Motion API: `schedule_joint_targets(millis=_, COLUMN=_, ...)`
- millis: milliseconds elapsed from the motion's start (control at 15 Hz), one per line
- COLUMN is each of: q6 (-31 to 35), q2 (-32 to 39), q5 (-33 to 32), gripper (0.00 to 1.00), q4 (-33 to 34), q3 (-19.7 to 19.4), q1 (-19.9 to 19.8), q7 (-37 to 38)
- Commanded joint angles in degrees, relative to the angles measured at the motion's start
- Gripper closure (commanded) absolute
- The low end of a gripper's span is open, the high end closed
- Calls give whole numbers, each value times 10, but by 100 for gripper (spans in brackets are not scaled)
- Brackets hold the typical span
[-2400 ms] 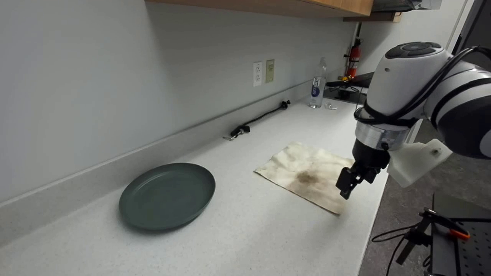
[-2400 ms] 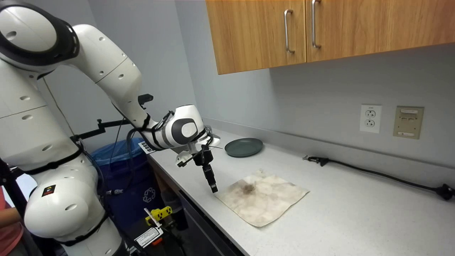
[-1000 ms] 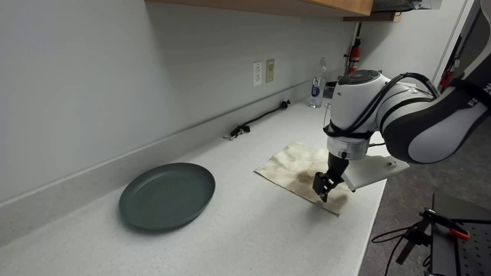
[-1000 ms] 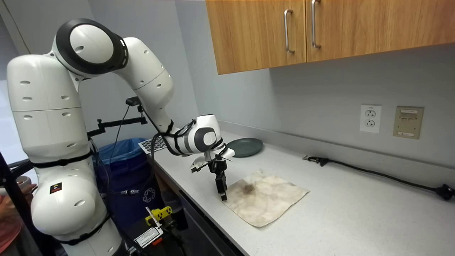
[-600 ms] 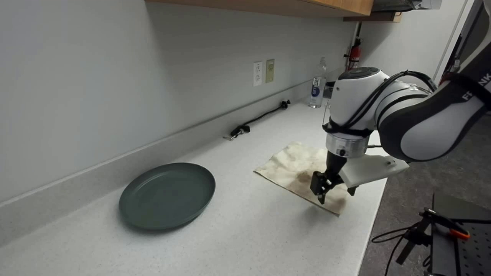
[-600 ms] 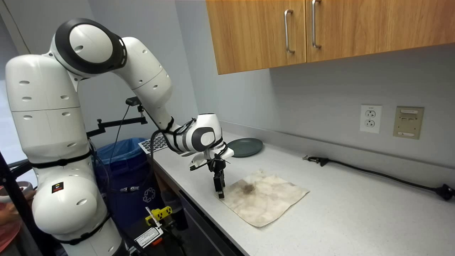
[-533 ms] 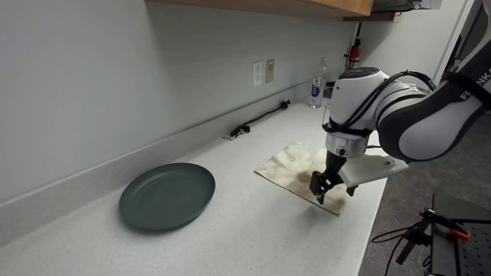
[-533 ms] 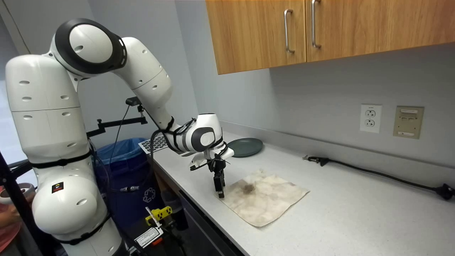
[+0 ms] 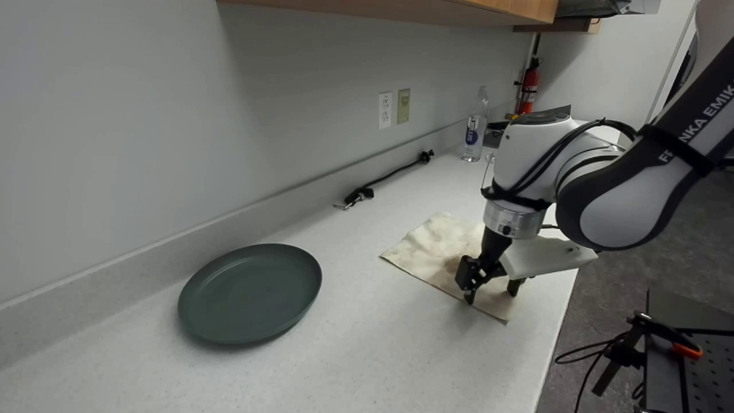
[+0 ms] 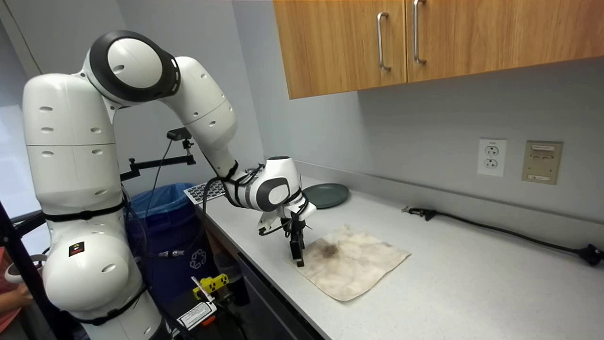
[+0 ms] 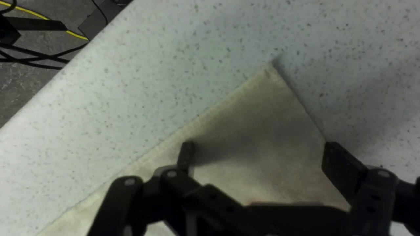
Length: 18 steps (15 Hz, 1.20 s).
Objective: Fold the towel once
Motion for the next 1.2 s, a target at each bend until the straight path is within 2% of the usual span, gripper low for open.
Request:
schedule_joint_targets(millis=0, q6=32, q2=30, q5=46, gripper=17, q4=2, q3=-12, q1=13, q7=-40)
schedule_joint_targets(millis=400, q6=26, q2=23, q5=84, gripper=64, q4=5, q3=-14, q1=15, q7=-63)
schedule_joint_targets(millis=667, q6=-3, q2=1, q5=101, gripper=95, q4=4, q3=-6, q1=20, q7=-72)
schedule_joint_targets(millis=733, q6=-9, q2=-4, q5=109, gripper=99, q4=4, q3=-3, q1=20, q7=-78)
schedule_joint_targets(millis=867, q6=-34, q2=-18, q5=138, gripper=100, q4=3, q3=13, q1=15, q7=-102)
schedule_joint_targets(millis=1000, q6=-84, q2=-36, q5=205, gripper=98, q4=8, q3=47, q1=1, q7=-174)
schedule_joint_targets(millis=1133, q6=-148, q2=-50, q5=283, gripper=100, q4=23, q3=67, q1=-4, q7=-261)
